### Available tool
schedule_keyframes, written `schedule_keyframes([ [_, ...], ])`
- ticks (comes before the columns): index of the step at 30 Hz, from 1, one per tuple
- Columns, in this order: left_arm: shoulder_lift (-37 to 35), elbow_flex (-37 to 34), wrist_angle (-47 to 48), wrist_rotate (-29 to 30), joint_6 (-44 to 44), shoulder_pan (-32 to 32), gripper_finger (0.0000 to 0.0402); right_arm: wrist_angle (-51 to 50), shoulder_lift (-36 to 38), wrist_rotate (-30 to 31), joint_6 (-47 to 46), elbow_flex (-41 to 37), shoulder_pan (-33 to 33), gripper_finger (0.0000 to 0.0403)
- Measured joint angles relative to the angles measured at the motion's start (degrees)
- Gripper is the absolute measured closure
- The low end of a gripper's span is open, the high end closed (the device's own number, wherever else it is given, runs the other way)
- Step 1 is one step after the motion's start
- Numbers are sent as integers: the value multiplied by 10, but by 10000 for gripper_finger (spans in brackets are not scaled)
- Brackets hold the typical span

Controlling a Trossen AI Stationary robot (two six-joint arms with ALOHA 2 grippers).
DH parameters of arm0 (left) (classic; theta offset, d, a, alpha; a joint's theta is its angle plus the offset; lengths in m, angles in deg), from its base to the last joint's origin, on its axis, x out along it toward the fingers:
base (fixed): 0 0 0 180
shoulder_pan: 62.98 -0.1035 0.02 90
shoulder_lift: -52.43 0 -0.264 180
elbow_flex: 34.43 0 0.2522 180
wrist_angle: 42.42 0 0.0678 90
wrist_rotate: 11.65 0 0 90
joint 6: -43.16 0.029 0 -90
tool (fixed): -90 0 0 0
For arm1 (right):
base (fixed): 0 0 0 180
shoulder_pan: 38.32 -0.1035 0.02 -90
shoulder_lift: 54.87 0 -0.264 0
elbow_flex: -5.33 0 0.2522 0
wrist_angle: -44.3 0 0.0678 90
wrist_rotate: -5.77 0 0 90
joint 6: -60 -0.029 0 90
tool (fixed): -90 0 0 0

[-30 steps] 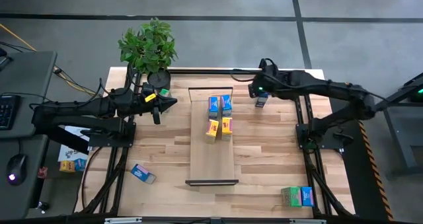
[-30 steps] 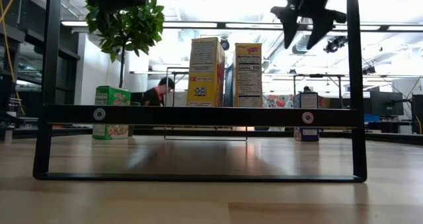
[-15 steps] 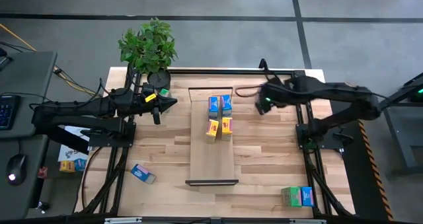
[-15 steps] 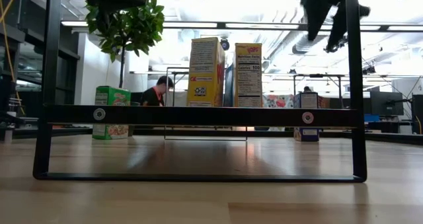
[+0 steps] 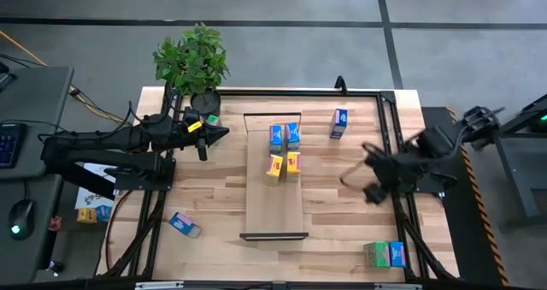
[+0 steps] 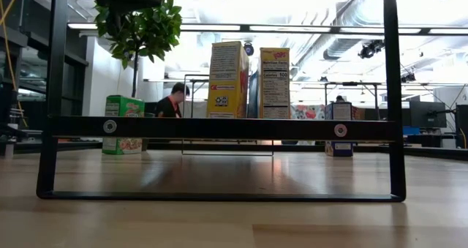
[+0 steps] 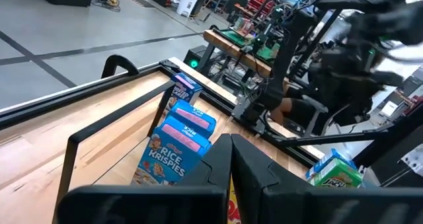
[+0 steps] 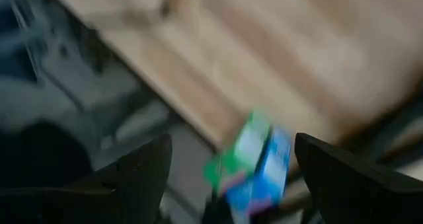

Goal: Stack cereal on shelf
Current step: Put the light blue cereal box on the shelf aligned with the other light blue cereal boxes

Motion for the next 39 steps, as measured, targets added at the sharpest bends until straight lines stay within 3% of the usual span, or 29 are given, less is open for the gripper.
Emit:
schedule_keyframes([
  [5, 0, 0, 0, 1, 0, 0, 401, 36, -27, -43, -103, 0, -143, 91],
  [11, 0, 0, 0, 11, -1, 0, 401, 55, -85, -72, -120, 0, -249, 91],
  [28, 0, 0, 0, 11, -1, 0, 401, 57, -239, -75, 63, 0, -330, 96],
  [34, 0, 0, 0, 11, -1, 0, 401, 58, -269, -71, 119, 0, -338, 141],
  [39, 0, 0, 0, 11, -1, 0, 402, 63, -274, -73, 136, 0, -338, 239],
])
